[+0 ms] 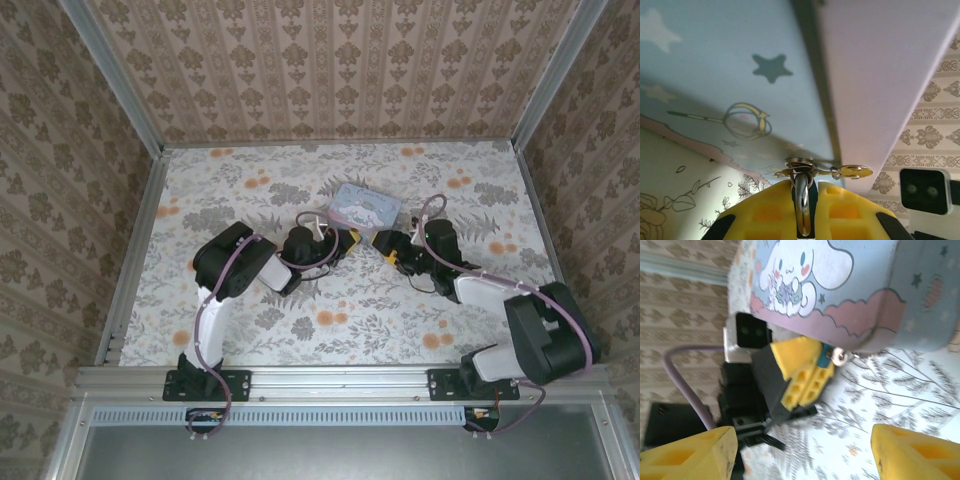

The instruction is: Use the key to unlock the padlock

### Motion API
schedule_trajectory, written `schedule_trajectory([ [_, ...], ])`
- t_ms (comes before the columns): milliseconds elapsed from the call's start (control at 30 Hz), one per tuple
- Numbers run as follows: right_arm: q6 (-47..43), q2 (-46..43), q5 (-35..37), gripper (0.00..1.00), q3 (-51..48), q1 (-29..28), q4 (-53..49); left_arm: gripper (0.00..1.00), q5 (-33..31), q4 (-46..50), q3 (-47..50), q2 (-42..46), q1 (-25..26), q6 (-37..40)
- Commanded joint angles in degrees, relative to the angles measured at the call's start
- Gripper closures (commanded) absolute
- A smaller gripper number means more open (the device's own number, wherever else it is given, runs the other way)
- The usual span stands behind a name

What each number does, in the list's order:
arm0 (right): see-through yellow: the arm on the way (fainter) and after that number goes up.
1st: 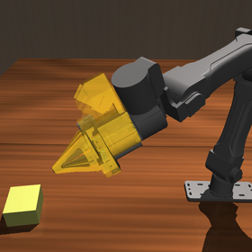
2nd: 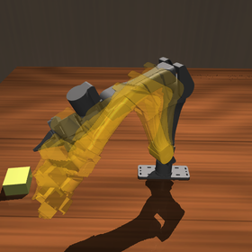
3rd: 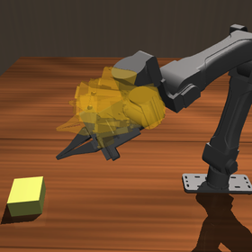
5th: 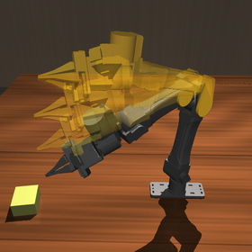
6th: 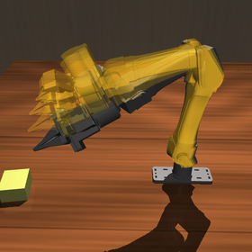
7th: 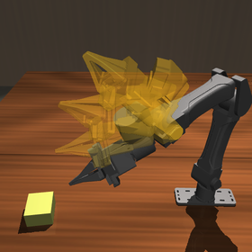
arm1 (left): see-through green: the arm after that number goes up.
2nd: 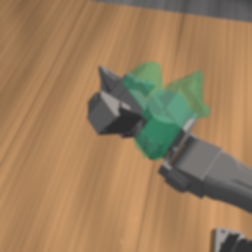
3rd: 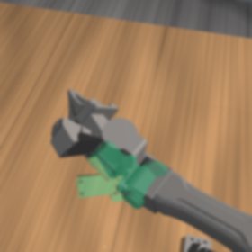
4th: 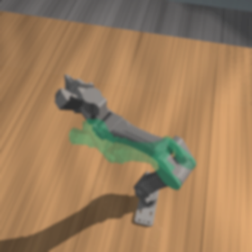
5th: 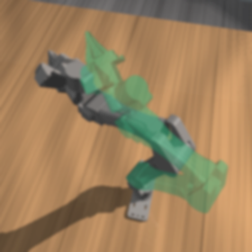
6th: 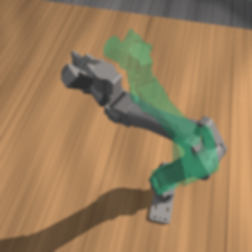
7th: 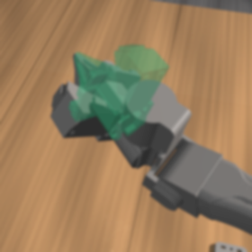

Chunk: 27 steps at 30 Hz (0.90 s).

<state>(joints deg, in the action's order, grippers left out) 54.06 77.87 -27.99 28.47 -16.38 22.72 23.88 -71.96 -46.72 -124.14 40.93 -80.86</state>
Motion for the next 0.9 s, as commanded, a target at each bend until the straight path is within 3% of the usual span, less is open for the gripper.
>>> schedule_trajectory([
  [0, -15.79, -3.97, 5.27, 0.32, 4.39, -1.77, -17.09, 1.00, 1.19, -0.51, 0.39, -0.25, -0.56, 1.75],
  [333, -33.69, -0.09, 20.90, 0.48, 11.33, -10.91, -26.10, 1.00, 4.03, 6.76, -0.77, 3.40, -0.72, 1.52],
  [867, -43.39, 9.35, 27.52, 0.58, 19.55, -15.26, -29.48, 1.00, 10.83, 20.37, -4.42, 7.51, -0.72, 1.95],
])
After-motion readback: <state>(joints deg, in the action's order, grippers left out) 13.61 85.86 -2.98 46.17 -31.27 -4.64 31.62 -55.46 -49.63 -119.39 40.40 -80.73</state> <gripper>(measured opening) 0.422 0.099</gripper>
